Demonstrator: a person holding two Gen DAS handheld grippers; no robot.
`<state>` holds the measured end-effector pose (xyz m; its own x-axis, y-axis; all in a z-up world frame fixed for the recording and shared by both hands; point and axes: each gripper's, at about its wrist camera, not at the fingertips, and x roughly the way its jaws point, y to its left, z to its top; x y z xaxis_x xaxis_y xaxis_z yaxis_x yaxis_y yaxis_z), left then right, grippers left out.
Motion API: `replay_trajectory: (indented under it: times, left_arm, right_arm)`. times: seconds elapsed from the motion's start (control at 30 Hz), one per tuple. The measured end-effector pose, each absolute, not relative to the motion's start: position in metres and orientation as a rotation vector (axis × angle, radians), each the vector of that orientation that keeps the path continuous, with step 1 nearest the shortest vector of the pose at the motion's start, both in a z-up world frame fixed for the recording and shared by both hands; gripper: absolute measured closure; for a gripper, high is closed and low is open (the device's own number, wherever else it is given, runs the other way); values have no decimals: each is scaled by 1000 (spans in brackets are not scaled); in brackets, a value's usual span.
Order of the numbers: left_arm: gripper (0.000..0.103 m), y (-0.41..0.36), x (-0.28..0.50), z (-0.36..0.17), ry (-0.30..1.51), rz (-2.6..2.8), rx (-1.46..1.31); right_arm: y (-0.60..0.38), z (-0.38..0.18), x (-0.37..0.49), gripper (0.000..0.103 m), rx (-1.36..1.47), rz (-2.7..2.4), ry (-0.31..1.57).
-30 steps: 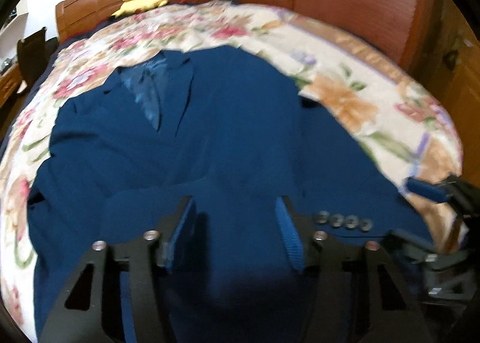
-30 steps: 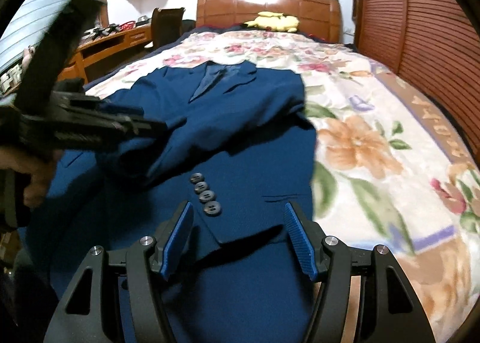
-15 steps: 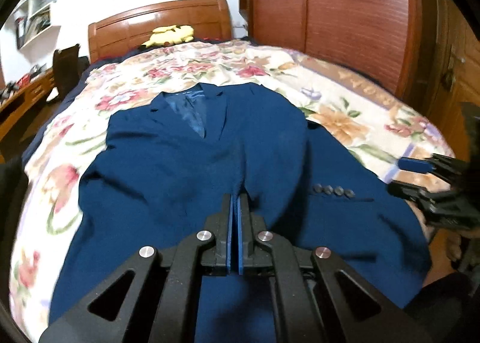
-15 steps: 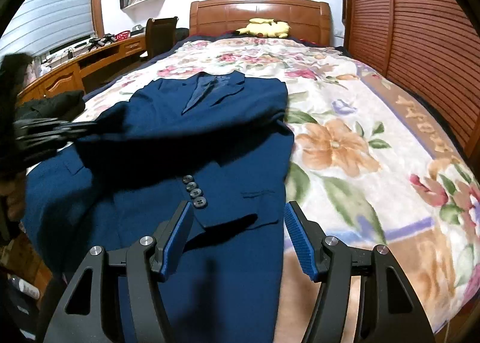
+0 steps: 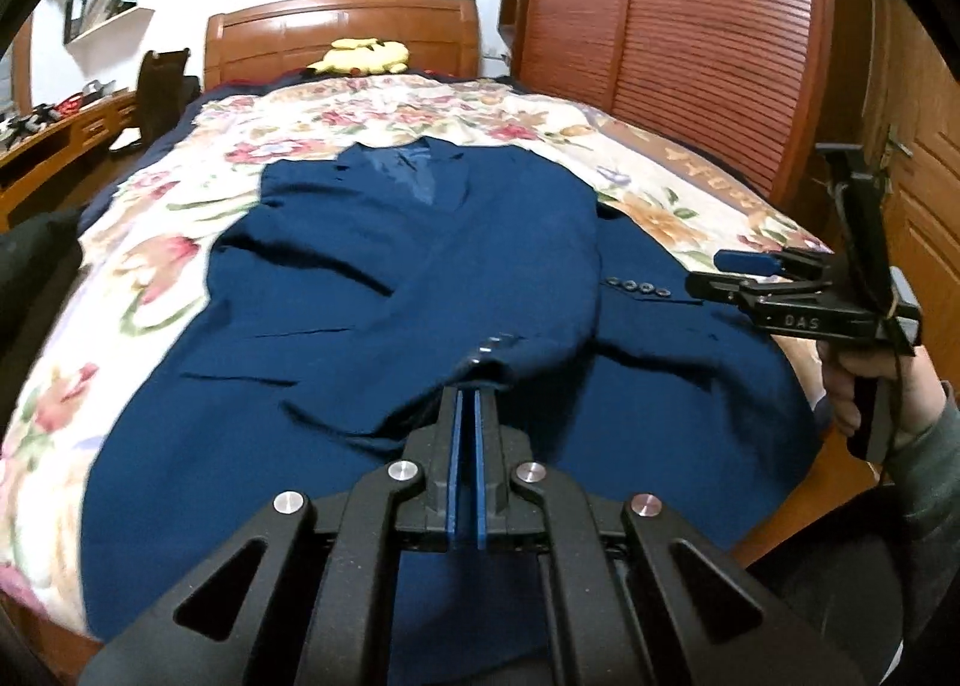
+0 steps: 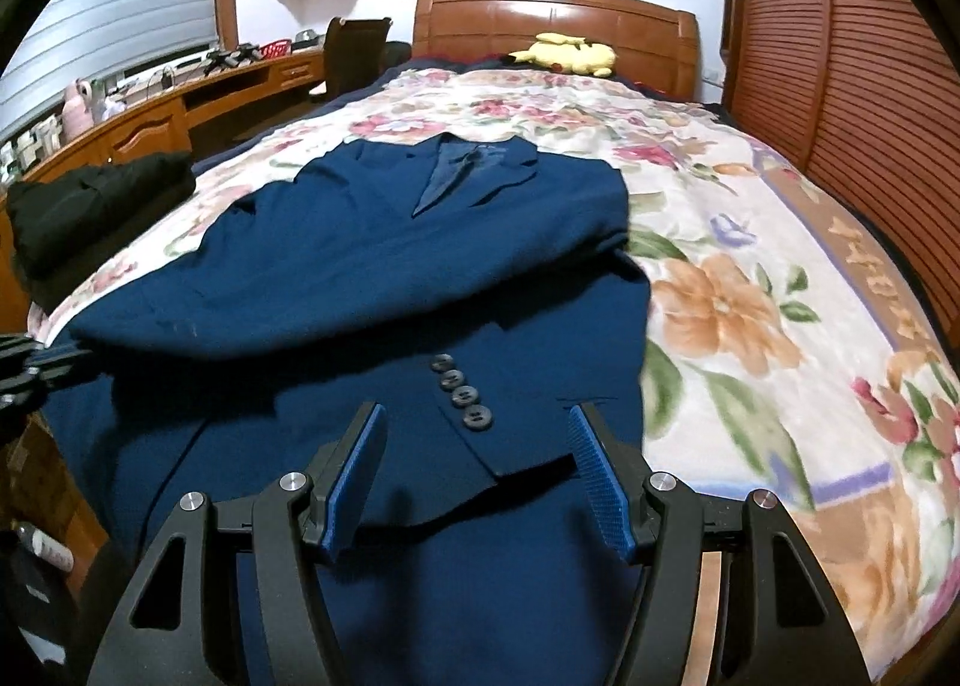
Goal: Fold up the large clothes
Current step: 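Grasp the jacket side edge with the left tool and fold it inward, then close the left tool on the jacket hem while the right tool grasps the hem too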
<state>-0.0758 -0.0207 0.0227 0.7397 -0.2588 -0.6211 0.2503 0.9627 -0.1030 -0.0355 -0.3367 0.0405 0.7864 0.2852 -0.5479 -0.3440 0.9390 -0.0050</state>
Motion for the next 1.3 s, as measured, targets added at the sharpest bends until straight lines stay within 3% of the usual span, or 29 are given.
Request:
replay_trajectory:
  times: [0.13, 0.27, 0.37, 0.9, 1.3]
  left_arm:
    - [96, -1, -80, 26, 657, -212, 17]
    - [43, 17, -77, 26, 635, -182, 6]
    - [23, 33, -78, 26, 617, -162, -16]
    - [23, 109, -90, 9, 640, -7, -49]
    - [23, 143, -91, -13, 657, 40, -84]
  right_arm:
    - [-327, 41, -32, 38, -116, 357, 570]
    - [-318, 39, -27, 38, -116, 374, 574]
    - [-306, 39, -24, 38, -118, 394, 571]
    - [-195, 14, -13, 40, -256, 592, 596]
    - [-231, 24, -18, 39, -194, 556, 593]
